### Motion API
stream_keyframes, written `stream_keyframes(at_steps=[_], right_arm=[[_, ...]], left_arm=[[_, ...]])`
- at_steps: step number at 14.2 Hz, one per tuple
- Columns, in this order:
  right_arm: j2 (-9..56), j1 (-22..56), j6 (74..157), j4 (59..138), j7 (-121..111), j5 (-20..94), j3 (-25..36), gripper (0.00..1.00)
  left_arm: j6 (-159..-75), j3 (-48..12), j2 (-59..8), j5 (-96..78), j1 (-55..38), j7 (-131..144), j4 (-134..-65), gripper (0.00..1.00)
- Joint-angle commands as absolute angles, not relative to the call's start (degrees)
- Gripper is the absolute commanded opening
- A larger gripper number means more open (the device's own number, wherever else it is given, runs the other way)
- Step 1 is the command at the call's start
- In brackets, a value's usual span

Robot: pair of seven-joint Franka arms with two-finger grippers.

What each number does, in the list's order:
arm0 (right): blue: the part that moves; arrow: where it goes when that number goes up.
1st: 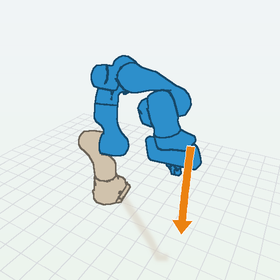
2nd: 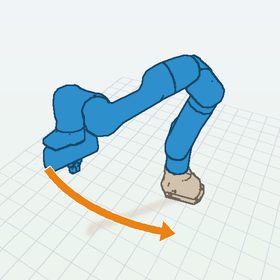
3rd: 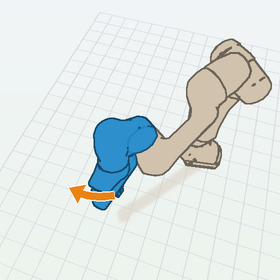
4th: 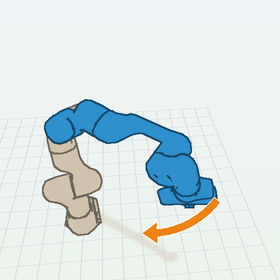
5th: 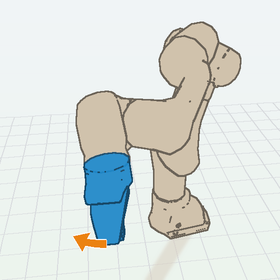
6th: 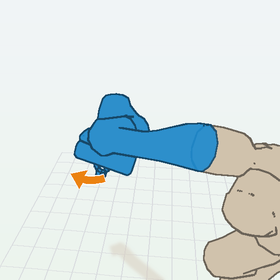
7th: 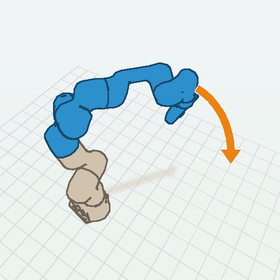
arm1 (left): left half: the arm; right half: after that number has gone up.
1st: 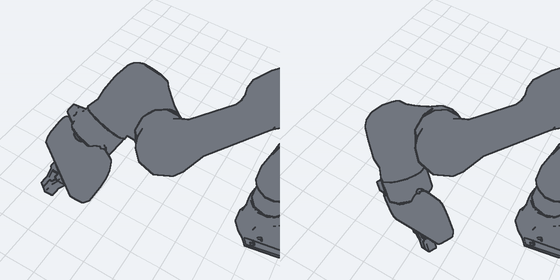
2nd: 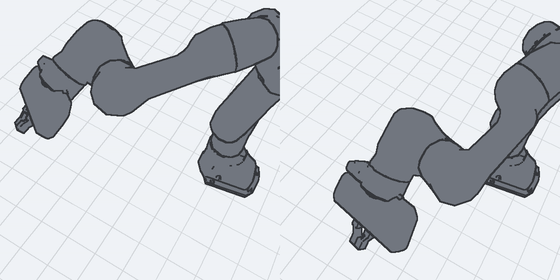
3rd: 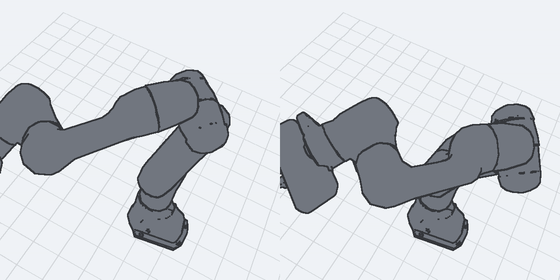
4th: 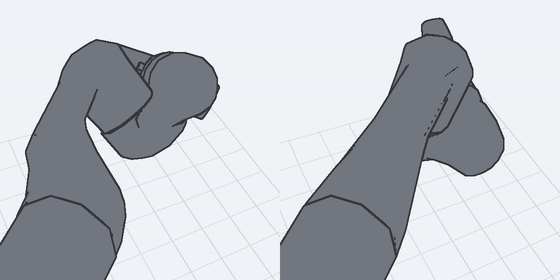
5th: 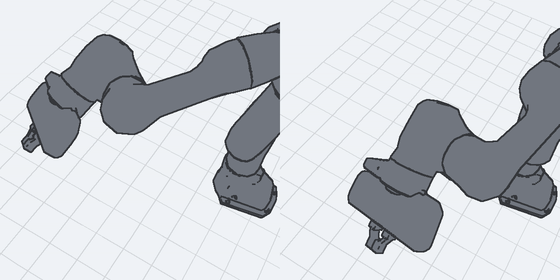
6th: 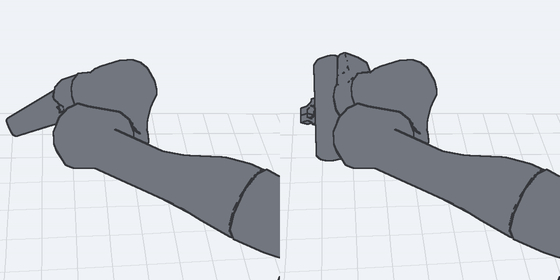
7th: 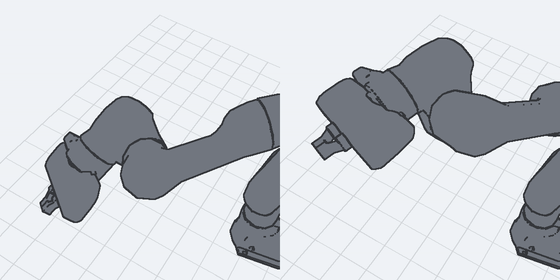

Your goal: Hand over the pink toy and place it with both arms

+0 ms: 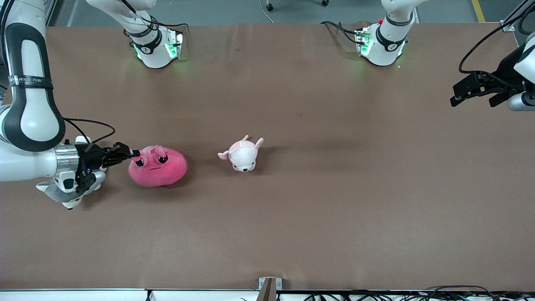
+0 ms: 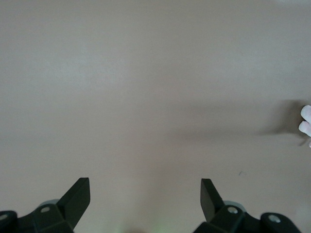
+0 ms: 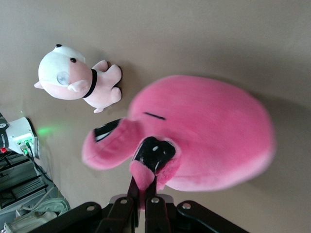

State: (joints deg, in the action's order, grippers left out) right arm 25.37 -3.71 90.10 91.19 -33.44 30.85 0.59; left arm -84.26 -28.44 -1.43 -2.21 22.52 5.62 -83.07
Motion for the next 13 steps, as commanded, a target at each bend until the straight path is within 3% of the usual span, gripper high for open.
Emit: stream_keyframes(at_steps=[1,8,13], right_arm=[[25.66,-4.31,88.24,90.35,-34.01,30.41,0.44,0.00],[29.62,-5.45,88.86,90.00,-33.93,30.58,0.53,0.01],[29.44,-5.80,85.28,84.39,-33.31,31.46,0.44,0.01]], left_arm=[[-84.99,-28.74,-0.88,-0.97,22.50,5.01,-83.15,1.00],[-85.87,-28.65,-2.02,-0.53,23.46,6.06,-83.14,1.00],[-86.22,-28.56,-2.81,-1.06,25.66,5.01,-83.14,1.00]])
